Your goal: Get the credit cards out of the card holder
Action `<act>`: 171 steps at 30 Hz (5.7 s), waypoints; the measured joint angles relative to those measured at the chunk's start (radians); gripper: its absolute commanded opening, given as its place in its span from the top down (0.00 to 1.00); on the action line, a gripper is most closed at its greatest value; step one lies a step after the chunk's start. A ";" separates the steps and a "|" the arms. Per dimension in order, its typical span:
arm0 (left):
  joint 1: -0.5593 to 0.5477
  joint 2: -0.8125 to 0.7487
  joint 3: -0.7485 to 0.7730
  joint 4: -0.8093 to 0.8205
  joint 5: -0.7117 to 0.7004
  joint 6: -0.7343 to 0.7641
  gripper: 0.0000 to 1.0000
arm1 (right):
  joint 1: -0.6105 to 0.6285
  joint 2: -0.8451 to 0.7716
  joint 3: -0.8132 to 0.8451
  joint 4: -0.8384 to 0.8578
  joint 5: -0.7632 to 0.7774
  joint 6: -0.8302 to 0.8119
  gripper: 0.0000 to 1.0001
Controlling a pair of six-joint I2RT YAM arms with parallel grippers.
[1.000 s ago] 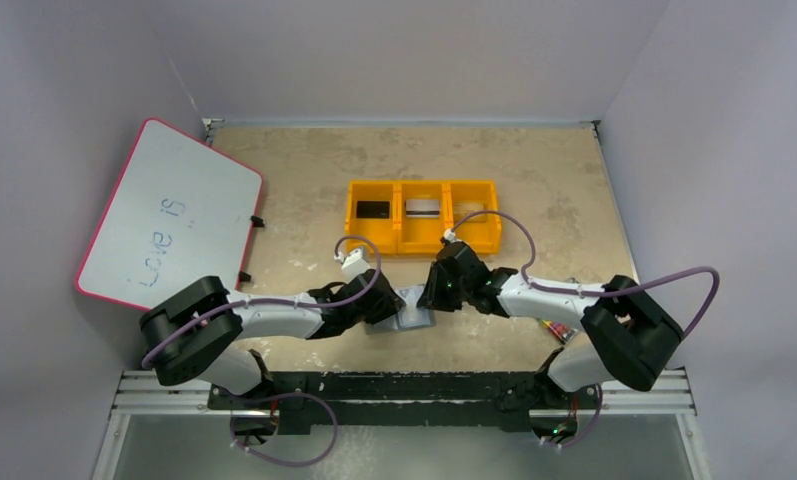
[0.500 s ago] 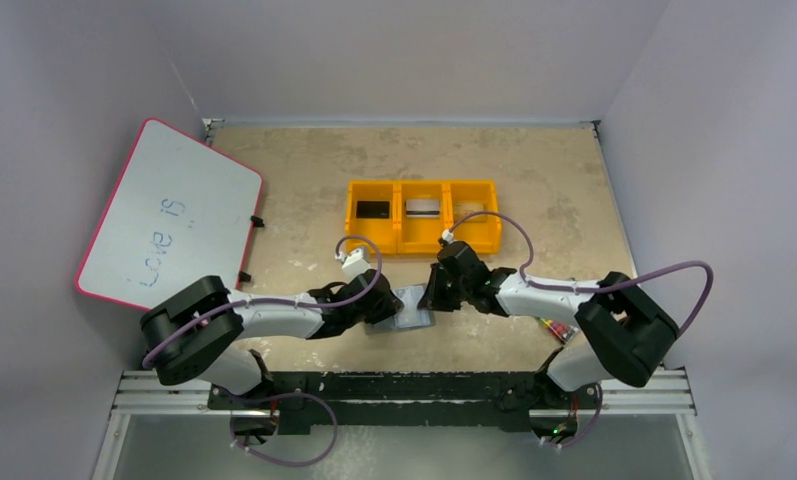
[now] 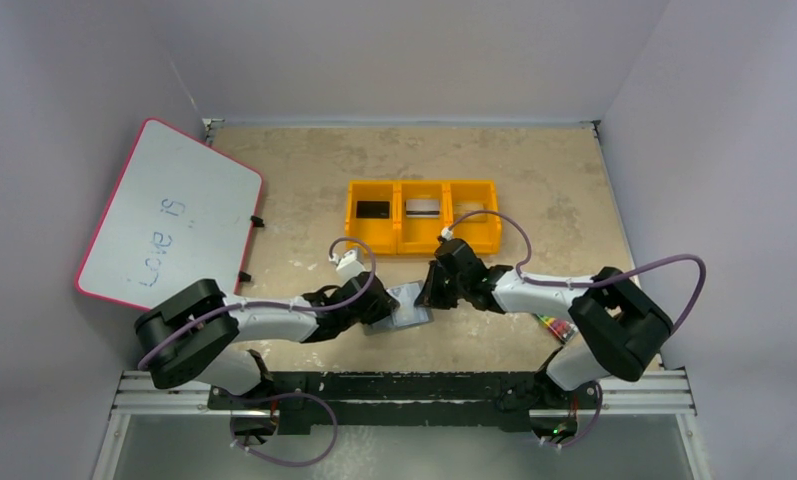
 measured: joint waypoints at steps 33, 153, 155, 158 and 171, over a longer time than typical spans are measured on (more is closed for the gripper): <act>0.003 -0.076 -0.065 0.023 0.049 0.065 1.00 | 0.013 -0.019 0.000 0.007 0.019 -0.008 0.85; 0.165 0.251 -0.133 0.623 0.476 0.049 1.00 | -0.092 -0.254 -0.149 -0.098 0.050 0.030 0.92; 0.167 0.249 -0.132 0.618 0.480 0.055 1.00 | -0.093 -0.262 -0.148 -0.096 0.024 0.011 0.91; 0.167 0.243 -0.125 0.598 0.482 0.065 1.00 | -0.093 -0.274 -0.147 -0.068 -0.022 -0.016 0.91; 0.168 0.210 -0.107 0.514 0.478 0.096 1.00 | -0.094 -0.110 -0.089 -0.014 -0.063 -0.037 1.00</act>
